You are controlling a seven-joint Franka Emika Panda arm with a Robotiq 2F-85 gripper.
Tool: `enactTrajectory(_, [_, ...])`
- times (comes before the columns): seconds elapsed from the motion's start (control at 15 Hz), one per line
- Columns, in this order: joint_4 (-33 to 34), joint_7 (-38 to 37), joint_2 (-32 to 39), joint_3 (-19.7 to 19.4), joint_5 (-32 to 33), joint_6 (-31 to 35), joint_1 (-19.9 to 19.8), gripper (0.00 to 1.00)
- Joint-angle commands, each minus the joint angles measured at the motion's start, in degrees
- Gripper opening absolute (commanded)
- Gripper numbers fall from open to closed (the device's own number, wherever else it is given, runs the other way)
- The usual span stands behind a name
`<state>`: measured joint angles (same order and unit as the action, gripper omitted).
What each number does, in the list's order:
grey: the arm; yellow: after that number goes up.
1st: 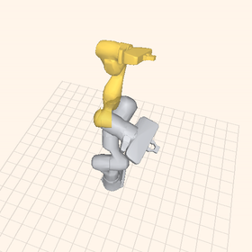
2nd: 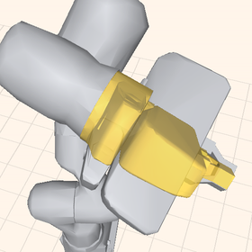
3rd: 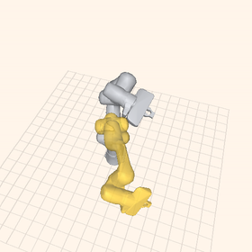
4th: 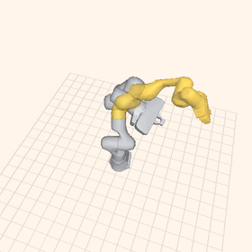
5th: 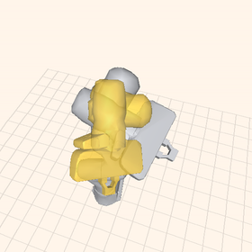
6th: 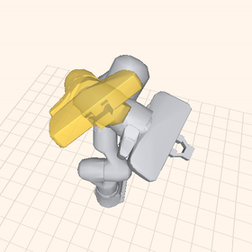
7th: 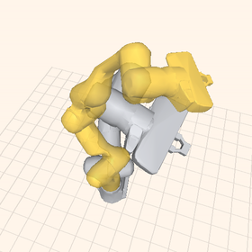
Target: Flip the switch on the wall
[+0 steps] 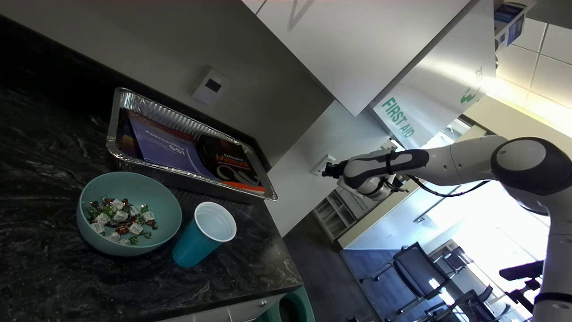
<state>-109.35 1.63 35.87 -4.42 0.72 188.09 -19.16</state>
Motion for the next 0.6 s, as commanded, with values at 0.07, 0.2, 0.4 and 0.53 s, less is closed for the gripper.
enactTrajectory(0.07, [0.1,-0.6,-0.9,-0.3,-0.8,-1.5,0.9,0.00])
enactTrajectory(0.2, [-0.1,-0.5,-0.9,-0.1,-0.7,-1.5,0.8,0.00])
enactTrajectory(0.4, [-0.3,-0.4,-1.0,-0.2,-0.6,-1.4,1.0,0.00])
enactTrajectory(0.53, [-0.5,-0.4,-1.1,-0.2,-0.6,-1.3,1.0,0.00])
